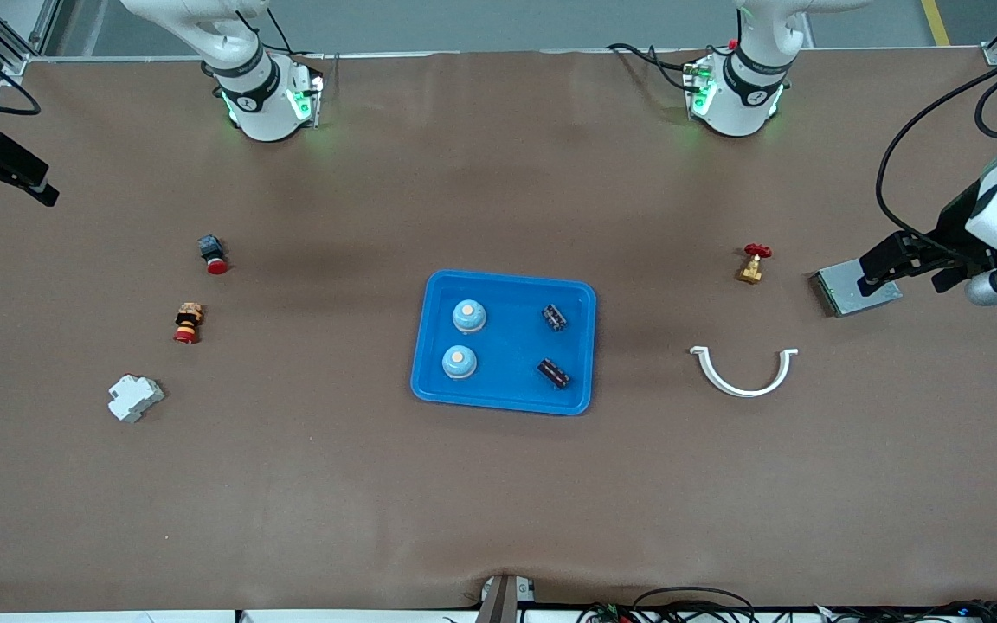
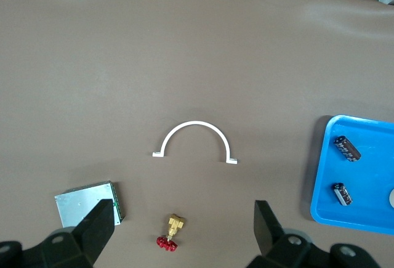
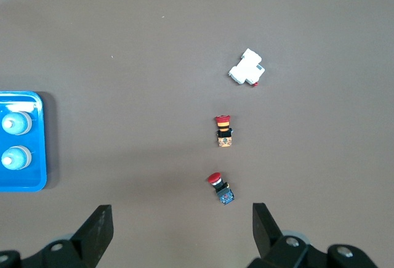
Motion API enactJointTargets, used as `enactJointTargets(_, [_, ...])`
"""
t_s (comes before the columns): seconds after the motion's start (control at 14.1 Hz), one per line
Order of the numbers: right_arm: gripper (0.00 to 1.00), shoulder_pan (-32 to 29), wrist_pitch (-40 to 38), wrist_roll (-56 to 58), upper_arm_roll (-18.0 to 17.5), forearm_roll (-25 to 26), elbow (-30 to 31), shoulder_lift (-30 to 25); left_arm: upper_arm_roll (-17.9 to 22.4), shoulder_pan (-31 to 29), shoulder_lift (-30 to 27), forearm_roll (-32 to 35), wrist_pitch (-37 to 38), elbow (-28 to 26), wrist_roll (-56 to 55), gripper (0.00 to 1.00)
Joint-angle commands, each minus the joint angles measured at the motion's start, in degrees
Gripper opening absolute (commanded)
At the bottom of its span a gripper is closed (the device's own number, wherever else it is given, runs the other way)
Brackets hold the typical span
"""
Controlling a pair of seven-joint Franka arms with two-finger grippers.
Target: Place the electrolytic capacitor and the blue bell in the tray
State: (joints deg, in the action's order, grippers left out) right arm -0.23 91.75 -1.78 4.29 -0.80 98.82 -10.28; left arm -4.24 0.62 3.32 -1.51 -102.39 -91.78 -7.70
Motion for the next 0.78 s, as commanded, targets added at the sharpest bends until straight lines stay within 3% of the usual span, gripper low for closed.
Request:
enactJointTargets(0.0, [1.0,-0.3,0.54,0.28,-0.16,0.72,1.38,-1.32,0.11,0.26,-1.3,0.36,-0.71,-1.03,0.76,1.0])
enactJointTargets(0.36, [1.0,-0.21,0.1,0.46,-0.24,0.98,0.94,-1.32,0.11,0.17,-1.13,0.8,-0.71,-1.03,0.94,1.0])
enactJointTargets(0.71, [1.0,-0.21,-0.69,1.34,-1.65,4.76,0.15,-1.32,0.11,0.34,-0.51,0.89,-0.71,-1.03,0.06,1.0])
